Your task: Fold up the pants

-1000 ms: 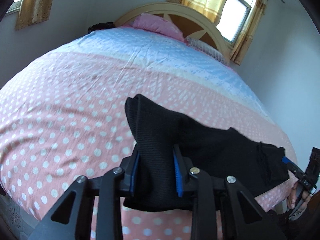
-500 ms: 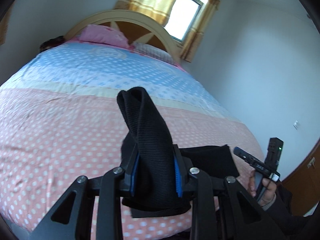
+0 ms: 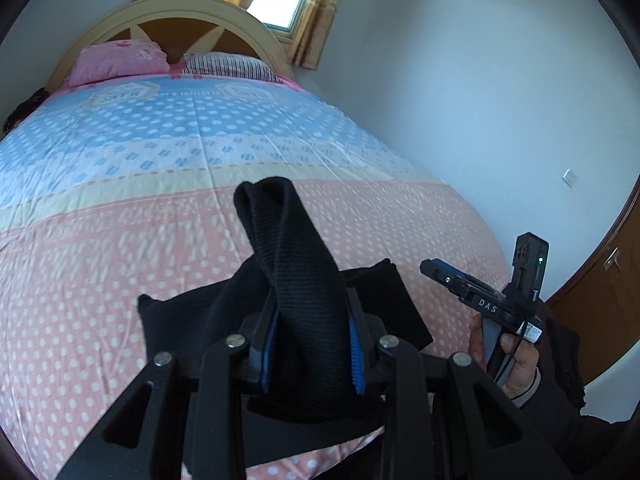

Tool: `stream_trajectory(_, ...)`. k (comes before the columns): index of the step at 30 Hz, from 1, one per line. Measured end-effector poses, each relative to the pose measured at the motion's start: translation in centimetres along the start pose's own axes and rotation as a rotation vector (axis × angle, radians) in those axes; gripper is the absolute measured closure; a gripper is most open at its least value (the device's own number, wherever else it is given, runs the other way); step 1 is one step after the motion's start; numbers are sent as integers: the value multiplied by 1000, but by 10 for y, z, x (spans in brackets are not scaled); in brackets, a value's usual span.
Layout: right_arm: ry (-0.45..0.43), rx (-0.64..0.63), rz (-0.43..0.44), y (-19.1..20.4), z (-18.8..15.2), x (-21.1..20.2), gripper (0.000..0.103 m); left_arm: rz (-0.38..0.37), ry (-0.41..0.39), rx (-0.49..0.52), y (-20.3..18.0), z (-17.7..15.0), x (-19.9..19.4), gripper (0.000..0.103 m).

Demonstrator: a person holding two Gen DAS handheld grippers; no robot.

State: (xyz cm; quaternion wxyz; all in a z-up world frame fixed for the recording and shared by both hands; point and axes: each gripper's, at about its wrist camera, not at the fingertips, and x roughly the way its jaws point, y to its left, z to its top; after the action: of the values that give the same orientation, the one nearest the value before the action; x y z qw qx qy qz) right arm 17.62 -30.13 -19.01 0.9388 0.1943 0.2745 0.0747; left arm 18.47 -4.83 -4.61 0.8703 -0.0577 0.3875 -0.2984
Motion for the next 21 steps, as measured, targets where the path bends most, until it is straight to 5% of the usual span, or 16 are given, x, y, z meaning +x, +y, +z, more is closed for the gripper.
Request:
stream_trajectory(15, 51, 17, -10, -7, -12, 20, 41, 86, 163, 129, -58, -30, 115, 72)
stream_trajectory(21, 53, 62, -10, -17, -11, 19, 41, 27, 150, 132, -77, -24, 117, 58)
